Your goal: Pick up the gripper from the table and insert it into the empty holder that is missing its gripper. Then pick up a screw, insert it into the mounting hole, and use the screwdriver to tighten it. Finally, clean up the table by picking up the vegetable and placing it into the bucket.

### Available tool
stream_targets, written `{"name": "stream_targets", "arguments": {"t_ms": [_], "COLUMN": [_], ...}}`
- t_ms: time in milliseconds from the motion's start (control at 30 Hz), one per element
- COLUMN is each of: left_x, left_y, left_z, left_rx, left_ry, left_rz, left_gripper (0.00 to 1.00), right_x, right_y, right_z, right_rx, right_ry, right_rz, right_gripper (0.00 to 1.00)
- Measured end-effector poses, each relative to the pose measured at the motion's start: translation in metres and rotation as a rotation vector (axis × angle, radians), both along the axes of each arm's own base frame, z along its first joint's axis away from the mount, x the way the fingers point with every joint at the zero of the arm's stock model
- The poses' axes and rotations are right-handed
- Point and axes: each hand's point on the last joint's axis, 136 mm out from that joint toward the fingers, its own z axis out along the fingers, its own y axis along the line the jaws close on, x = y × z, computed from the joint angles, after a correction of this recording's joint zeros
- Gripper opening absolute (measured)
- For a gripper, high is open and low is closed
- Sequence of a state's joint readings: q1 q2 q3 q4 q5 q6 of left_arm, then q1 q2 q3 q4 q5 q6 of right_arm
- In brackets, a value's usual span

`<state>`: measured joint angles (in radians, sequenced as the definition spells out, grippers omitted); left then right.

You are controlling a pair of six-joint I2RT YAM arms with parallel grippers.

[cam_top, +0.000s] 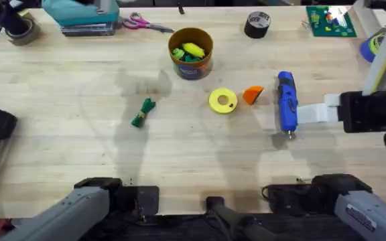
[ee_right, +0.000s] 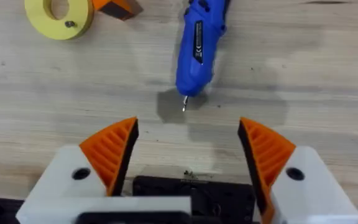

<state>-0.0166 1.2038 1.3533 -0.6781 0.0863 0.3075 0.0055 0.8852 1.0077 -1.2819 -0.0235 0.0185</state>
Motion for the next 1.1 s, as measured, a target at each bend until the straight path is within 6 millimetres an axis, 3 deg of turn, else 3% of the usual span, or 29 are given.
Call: {"name": "stream_targets", "arguments": {"t_ms": [267,667,1100], "left_x": [-0.027,-0.069,-0.114], "left_y": [-0.004,-0.019,-0.032], "left_z": [-0.012,-0.055,-0.107], "left_rx": [-0.023,-0.055,-0.109], "left_ry": [-0.217,-0.527,-0.604], "left_rz": [-0.034,-0.129,-0.214], "left_gripper": [0.985,0.985,0.985], "right_x": [0.0,0.0,0.0], "right_y": [0.0,0.0,0.0], "right_z": [0.0,0.0,0.0], "right_rx": [0.0,0.0,0.0], "right_ry": [0.0,0.0,0.0], "right_rz": [0.0,0.0,0.0], "right_gripper": [0.996,0.997,0.997]}}
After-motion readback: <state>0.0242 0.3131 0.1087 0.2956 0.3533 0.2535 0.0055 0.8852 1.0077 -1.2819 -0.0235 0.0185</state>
